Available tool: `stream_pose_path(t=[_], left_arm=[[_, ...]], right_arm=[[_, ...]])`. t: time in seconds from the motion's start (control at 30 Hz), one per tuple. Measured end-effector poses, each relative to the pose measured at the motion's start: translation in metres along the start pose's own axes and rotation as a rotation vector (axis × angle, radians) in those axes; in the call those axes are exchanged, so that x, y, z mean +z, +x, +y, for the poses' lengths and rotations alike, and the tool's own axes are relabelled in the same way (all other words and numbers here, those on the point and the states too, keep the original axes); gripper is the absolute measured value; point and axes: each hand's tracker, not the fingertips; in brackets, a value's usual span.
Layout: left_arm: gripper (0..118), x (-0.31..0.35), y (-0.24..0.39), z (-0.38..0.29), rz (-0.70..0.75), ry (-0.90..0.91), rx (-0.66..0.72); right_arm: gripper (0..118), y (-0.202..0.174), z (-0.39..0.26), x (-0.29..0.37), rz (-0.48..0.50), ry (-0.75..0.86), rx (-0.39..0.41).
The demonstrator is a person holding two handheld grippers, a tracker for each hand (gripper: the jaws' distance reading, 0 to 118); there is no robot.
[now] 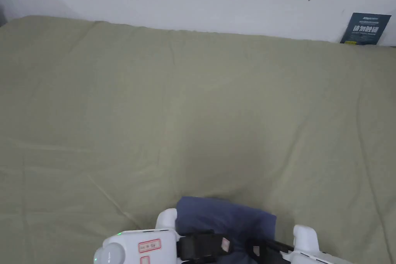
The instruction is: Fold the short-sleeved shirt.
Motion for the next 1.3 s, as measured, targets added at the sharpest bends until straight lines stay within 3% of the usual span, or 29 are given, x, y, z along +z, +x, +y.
stream_pose_path(t=[0.03,0.07,0.1,0.13,0.27,0.37,0.6,0.67,0.7,0.73,0.8,0.83,0.9,1.03,1.2,1.23,1.27,1.3], left_arm=[[85,0.001,0.012,0.003,0.101,0.043,0.017],[19,-0.003,0.011,0.001,0.259,0.006,-0.004],[21,-0.002,0.008,-0.002,0.267,-0.011,0.0],[21,0.001,0.009,-0.003,0.163,0.015,-0.002],[21,0.047,0.019,0.001,0.175,0.011,-0.027],[21,0.129,-0.008,0.026,0.3,0.035,-0.094],[22,0.337,-0.102,0.071,0.467,0.046,0.105],[23,0.367,-0.122,0.069,0.509,0.094,0.195],[30,0.37,-0.126,0.069,0.5,0.112,0.21],[49,0.371,-0.129,0.065,0.456,0.133,0.221],[100,0.366,-0.128,0.059,0.428,0.162,0.254],[113,0.367,-0.123,0.059,0.346,0.219,0.251],[118,0.381,-0.109,0.057,0.311,0.232,0.208],[118,0.439,-0.091,0.056,0.519,0.222,0.17],[118,0.515,-0.104,0.046,0.749,0.306,0.348],[116,0.527,-0.11,0.042,0.78,0.342,0.398],[95,0.532,-0.109,0.037,0.822,0.401,0.438],[14,0.535,-0.11,0.033,0.869,0.452,0.452]], right_arm=[[1,0.001,-0.003,0.004,0.028,0.023,0.009],[1,0.002,-0.006,0.008,0.051,0.046,0.029],[1,0.0,-0.009,0.015,0.066,0.045,0.04],[1,-0.003,-0.012,0.021,0.069,0.046,0.048],[2,-0.015,-0.031,0.057,0.027,0.047,0.094],[2,-0.022,-0.048,0.086,0.013,0.043,0.108],[2,-0.03,-0.089,0.129,-0.036,0.077,0.075],[2,-0.031,-0.096,0.134,-0.044,0.086,0.062],[2,-0.029,-0.1,0.135,-0.049,0.096,0.048],[2,-0.027,-0.102,0.136,-0.057,0.107,0.035],[2,-0.026,-0.103,0.136,-0.069,0.114,0.007],[2,-0.027,-0.102,0.137,-0.081,0.119,-0.001],[2,-0.029,-0.102,0.139,-0.083,0.131,-0.001],[2,-0.039,-0.097,0.142,-0.072,0.137,0.034],[2,-0.045,-0.096,0.143,-0.063,0.148,0.063],[2,-0.046,-0.096,0.143,-0.059,0.153,0.063],[2,-0.047,-0.097,0.143,-0.059,0.158,0.066],[2,-0.049,-0.096,0.143,-0.063,0.161,0.07]])
